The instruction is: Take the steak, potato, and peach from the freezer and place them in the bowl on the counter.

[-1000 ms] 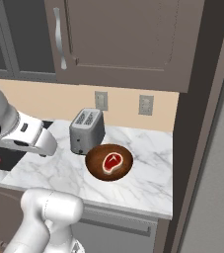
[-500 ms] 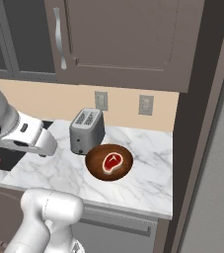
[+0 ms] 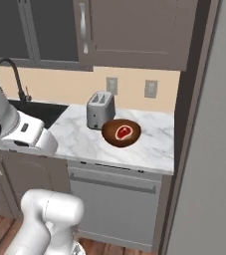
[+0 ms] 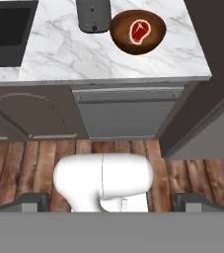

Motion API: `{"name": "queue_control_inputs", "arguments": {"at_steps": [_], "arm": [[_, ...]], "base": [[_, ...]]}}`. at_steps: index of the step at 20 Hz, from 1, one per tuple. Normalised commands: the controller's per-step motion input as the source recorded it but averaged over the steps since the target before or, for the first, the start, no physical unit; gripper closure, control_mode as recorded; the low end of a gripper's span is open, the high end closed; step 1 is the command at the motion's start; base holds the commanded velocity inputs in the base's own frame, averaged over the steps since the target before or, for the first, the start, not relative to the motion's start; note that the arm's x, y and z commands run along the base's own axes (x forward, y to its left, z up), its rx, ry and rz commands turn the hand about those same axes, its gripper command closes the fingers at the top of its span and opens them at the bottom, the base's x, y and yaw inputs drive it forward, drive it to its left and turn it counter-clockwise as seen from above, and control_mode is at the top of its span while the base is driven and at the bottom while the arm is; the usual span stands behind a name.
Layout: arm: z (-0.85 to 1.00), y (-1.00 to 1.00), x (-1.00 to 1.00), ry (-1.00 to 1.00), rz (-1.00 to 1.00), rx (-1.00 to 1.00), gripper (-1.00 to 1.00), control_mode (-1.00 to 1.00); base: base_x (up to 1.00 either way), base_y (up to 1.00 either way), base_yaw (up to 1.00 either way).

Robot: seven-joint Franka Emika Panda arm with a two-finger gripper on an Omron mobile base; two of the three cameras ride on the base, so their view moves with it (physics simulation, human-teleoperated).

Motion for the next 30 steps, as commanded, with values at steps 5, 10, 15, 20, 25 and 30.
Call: {"name": "queue_control_inputs", "arguments": {"at_steps": [5,10,15,20,25,30], "arm": [[0.0,0.0,0.0,0.0,0.0,0.0,-1.0,1.0],[0.0,0.0,0.0,0.0,0.0,0.0,-1.0,1.0],[0.0,0.0,0.0,0.0,0.0,0.0,-1.0,1.0],[0.0,0.0,0.0,0.0,0.0,0.0,-1.0,1.0],[0.0,0.0,0.0,0.0,0.0,0.0,-1.0,1.0],[0.0,0.0,0.0,0.0,0.0,0.0,-1.0,1.0]], "base": [[-0.53,-0.21,-0.04],[-0.2,-0.51,-0.08],[-0.01,-0.73,-0.06],[0.0,-0.73,-0.11],[-0.02,-0.7,-0.04],[0.0,-0.73,0.0]]}}
